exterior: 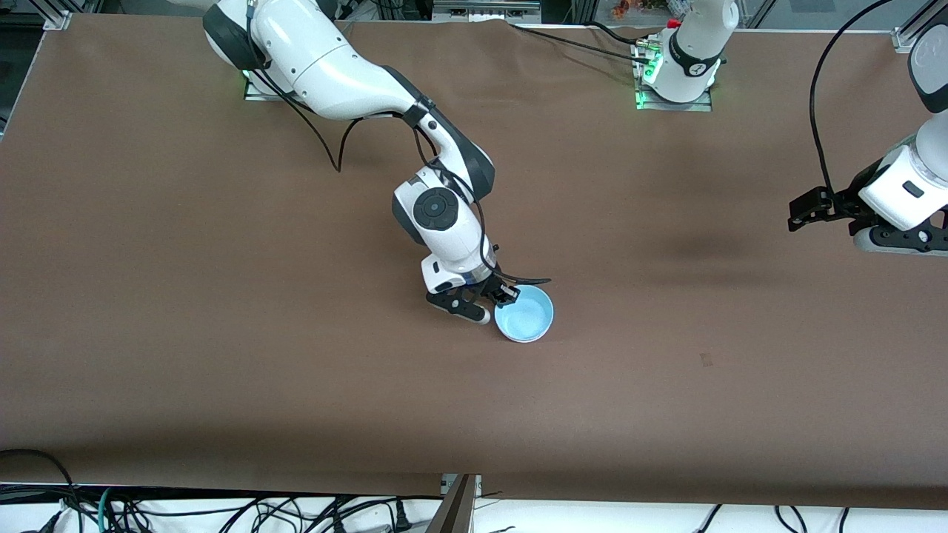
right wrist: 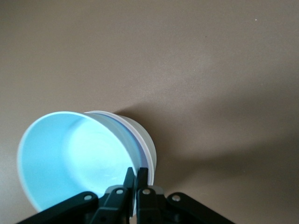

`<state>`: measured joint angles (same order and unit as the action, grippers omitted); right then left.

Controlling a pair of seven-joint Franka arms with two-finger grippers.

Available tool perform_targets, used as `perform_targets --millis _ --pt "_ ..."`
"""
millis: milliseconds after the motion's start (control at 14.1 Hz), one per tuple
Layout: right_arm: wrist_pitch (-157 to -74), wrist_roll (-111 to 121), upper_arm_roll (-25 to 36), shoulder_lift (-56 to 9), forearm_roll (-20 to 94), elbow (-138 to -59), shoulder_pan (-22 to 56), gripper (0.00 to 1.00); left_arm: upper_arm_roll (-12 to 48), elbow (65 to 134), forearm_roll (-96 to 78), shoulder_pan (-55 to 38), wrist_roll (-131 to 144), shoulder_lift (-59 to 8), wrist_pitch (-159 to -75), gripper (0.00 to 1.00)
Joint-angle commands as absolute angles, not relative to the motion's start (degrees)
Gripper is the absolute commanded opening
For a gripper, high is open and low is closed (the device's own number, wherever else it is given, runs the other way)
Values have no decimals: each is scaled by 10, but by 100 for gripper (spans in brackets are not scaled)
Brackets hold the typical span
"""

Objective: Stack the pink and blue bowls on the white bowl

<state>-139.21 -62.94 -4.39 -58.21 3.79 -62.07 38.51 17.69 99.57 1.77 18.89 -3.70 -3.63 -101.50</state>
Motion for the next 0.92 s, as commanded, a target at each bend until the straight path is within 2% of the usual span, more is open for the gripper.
perform_targets --millis 0,142,354,425,638,851 --pt "-1388 -641 -40 -592 29 -600 389 50 178 1004 0 195 -54 -31 -1023 100" --pt "-1376 -642 -39 -585 31 -599 388 74 178 1004 0 196 -54 -31 -1023 100" --pt "-1326 -635 -38 -564 31 -598 379 81 178 1004 0 196 -54 -32 -1024 100" --pt "-1310 -632 -37 -548 30 -598 371 100 178 1004 0 196 -54 -34 -1024 100" --pt "-1247 -559 -11 -484 18 -604 345 100 178 1004 0 196 -54 -34 -1024 100" --pt "-1090 -452 4 -407 38 -607 269 100 178 1003 -1 196 -54 -35 -1025 100"
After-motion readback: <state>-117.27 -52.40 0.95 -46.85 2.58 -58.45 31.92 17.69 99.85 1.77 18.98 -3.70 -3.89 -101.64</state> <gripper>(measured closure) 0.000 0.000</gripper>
